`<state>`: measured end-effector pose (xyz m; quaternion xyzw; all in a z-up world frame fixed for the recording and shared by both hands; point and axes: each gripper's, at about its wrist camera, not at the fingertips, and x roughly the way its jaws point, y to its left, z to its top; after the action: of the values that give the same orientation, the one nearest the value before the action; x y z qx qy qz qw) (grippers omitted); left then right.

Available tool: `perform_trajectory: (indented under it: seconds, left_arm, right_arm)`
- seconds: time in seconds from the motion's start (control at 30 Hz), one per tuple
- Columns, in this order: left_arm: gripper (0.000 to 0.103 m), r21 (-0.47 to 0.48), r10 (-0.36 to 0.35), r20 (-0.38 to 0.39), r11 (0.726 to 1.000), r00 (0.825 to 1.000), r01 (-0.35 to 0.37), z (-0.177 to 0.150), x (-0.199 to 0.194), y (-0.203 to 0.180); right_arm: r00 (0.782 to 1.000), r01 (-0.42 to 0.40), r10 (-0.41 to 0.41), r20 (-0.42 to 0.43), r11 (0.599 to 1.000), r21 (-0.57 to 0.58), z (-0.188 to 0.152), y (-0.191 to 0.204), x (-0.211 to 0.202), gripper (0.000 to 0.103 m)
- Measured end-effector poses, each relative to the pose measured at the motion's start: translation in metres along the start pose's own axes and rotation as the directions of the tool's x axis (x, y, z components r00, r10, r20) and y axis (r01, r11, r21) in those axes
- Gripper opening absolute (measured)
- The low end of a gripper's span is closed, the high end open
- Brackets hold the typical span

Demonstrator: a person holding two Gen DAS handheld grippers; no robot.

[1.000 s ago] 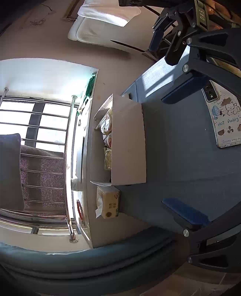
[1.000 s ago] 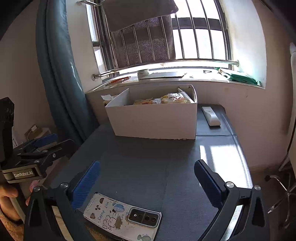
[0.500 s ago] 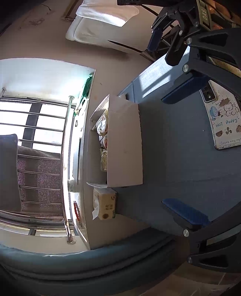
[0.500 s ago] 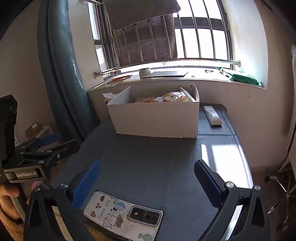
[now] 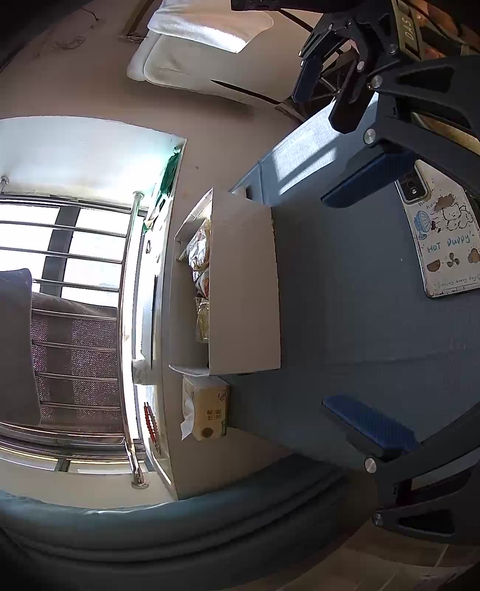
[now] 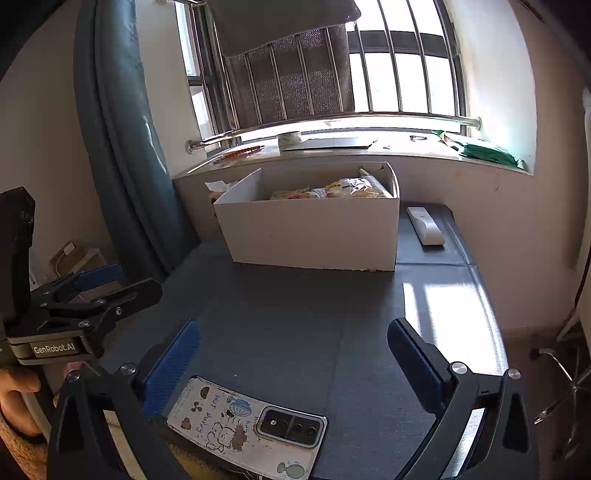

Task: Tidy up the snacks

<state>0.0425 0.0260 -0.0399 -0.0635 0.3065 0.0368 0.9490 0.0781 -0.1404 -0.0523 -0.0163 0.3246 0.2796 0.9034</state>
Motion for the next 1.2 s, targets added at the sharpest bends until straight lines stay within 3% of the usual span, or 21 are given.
perform_trajectory:
  seconds: [1.2]
  left_arm:
    - [0.103, 0.025, -0.01, -0.021, 1.0, 1.0, 0.011, -0.0035, 0.0037, -0.0063]
  right_arm:
    - [1.0, 0.004, -0.004, -0.004, 1.0, 0.002, -0.0018, -0.0014, 0.0002, 0.103]
